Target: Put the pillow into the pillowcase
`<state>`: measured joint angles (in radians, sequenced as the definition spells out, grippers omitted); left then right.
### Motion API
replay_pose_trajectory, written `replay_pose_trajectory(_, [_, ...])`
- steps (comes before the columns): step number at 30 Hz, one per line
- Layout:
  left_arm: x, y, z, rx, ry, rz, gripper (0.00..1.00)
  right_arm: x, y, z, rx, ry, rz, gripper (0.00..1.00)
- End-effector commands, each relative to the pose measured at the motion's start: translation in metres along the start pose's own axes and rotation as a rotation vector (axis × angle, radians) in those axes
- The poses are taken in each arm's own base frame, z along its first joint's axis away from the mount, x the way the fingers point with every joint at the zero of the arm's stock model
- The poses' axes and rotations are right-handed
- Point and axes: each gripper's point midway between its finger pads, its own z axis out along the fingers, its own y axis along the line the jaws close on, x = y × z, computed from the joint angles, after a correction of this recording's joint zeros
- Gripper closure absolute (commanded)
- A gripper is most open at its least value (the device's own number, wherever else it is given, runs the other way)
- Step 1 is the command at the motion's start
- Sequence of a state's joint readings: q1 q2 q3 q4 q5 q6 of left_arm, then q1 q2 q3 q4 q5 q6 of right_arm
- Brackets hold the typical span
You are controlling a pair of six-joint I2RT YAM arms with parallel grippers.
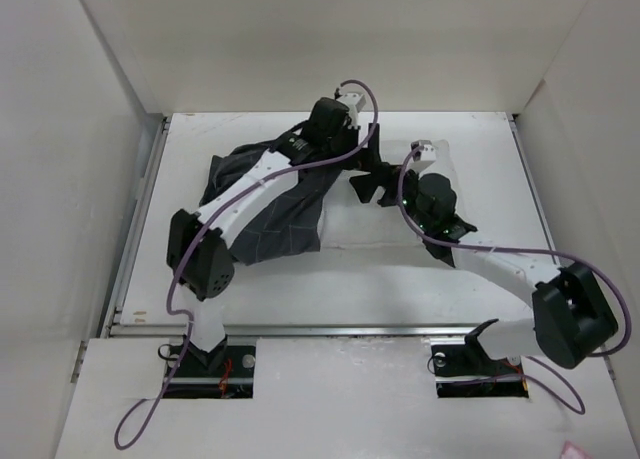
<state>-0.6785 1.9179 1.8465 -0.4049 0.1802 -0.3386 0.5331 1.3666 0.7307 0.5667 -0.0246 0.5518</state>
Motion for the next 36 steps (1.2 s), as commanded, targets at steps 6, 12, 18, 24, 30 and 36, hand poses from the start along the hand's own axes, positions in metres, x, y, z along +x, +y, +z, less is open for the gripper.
replay_pose_trajectory(6, [-0.019,-0.013,-0.133,-0.096,-0.284,0.015,0.00,-0.112,-0.002,-0.037,0.225,-0.249,-0.189,0.00])
replay_pose_trajectory(12, [0.026,0.011,-0.174,-0.129,-0.313,-0.130,0.00,-0.124,-0.008,0.004,0.226,-0.119,-0.353,0.00])
replay_pose_trajectory(18, [0.081,0.031,-0.159,-0.168,-0.220,-0.208,0.00,-0.088,-0.018,0.083,0.123,0.124,-0.422,0.00])
replay_pose_trajectory(24, [0.114,0.049,-0.114,-0.232,-0.111,-0.227,0.00,-0.045,-0.042,0.121,0.084,0.274,-0.391,0.05])
replay_pose_trajectory(30, [0.090,0.072,-0.083,-0.259,-0.138,-0.183,0.00,0.004,-0.105,0.084,0.219,0.399,-0.281,0.11])
replay_pose_trajectory(36, [0.034,0.094,-0.061,-0.285,-0.202,-0.102,0.00,-0.004,-0.110,0.035,0.325,0.349,-0.226,0.11])
